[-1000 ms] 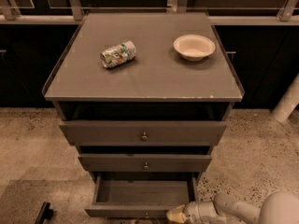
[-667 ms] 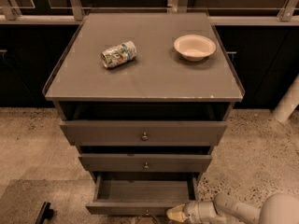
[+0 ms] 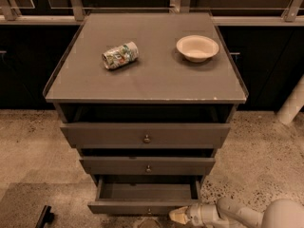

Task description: Close bottom drawer

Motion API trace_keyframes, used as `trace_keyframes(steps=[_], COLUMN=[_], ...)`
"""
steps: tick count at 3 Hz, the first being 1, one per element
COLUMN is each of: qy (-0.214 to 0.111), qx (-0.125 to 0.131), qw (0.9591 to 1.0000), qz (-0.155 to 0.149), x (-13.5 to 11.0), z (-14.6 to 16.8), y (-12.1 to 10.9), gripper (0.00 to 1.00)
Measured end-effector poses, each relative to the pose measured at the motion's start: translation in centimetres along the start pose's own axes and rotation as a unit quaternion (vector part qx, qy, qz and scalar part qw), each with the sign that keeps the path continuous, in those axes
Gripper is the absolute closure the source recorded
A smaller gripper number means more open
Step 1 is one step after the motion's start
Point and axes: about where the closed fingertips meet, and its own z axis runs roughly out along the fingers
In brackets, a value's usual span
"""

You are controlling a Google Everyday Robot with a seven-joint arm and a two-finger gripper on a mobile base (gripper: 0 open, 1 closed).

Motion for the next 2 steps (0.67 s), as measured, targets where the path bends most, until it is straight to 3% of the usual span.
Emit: trace_keyframes(steps=[1, 2], qy=[-0.021, -0.021], qx=[0.008, 0.008], qw=[0.9997, 0.9997], qz=[0.009, 0.009], x=[-0.64, -0.64], z=[-0.05, -0.05], y=[-1.30, -1.31], gripper=[1.00, 1.00])
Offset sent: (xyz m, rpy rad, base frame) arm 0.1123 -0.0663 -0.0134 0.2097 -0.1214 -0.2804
